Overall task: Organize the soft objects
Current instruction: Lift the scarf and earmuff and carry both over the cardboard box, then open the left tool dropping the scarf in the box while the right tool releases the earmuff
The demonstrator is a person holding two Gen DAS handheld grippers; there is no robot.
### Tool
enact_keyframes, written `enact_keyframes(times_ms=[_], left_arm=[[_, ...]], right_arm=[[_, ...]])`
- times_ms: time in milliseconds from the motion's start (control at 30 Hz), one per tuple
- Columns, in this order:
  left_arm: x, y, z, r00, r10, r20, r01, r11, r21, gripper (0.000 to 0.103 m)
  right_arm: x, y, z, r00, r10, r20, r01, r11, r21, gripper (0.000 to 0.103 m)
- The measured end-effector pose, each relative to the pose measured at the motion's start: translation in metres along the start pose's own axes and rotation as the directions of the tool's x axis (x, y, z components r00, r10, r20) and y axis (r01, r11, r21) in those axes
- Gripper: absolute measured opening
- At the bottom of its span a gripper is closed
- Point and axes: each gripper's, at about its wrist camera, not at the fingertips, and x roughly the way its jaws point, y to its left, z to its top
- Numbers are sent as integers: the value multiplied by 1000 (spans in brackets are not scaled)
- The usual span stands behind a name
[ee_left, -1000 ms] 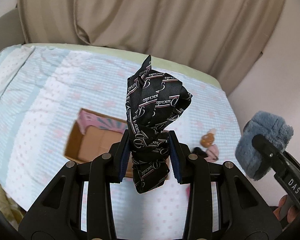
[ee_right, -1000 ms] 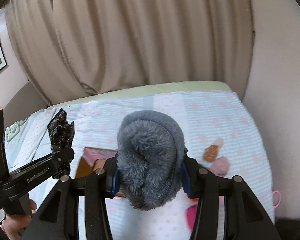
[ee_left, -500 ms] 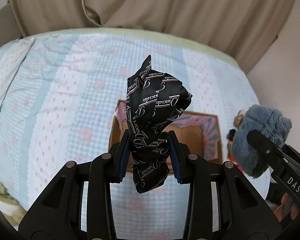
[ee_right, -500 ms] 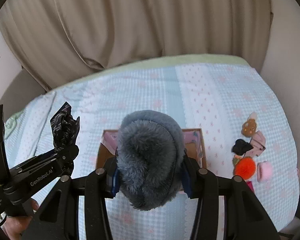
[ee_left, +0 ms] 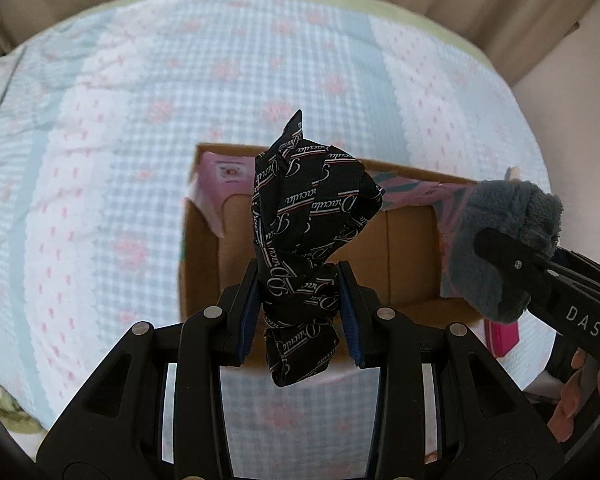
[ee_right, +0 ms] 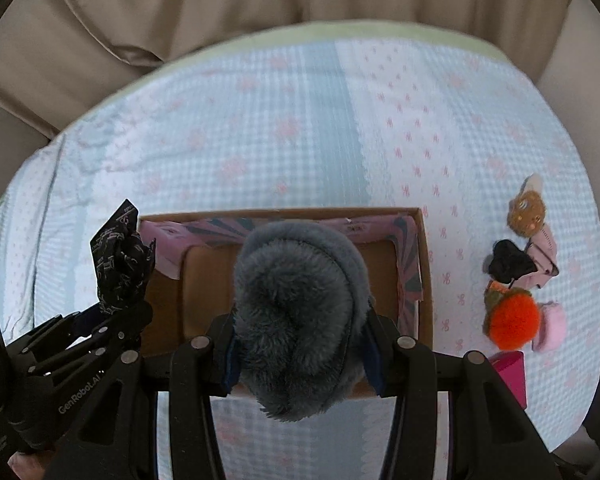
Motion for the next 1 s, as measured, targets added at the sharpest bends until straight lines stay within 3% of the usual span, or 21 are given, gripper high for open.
enact_keyframes(times_ms=[333,633,700,733,767,800,867,1000], left_arm=[[84,-8,9,988,25,-153,-18,999,47,33],[109,-17,-3,971,64,-231,-30,988,149,33],[108,-23,-6,972,61,-226,-21,984,179,50],[107,-25,-6,972,68,-223,-25,981,191,82],[106,-27,-7,973,85,-213,-40,978,207,103],[102,-28,-8,977,99,-191,-55,974,220,103],[99,-29,-10,977,106,-185,-60,969,238,103],[92,-29,-11,978,108,-177,-65,970,236,103]], right_arm=[[81,-24,15,984,0,-178,7,999,39,45],[113,-29,19,962,49,-269,-24,995,96,45],[117,-29,21,958,52,-281,-23,994,106,48],[119,-28,21,957,54,-284,-23,993,112,54],[121,-28,22,957,57,-284,-24,993,118,65],[122,-28,22,958,55,-282,-20,992,125,71],[122,-29,21,961,67,-268,-31,990,138,103],[116,-28,18,966,81,-246,-48,989,138,103]])
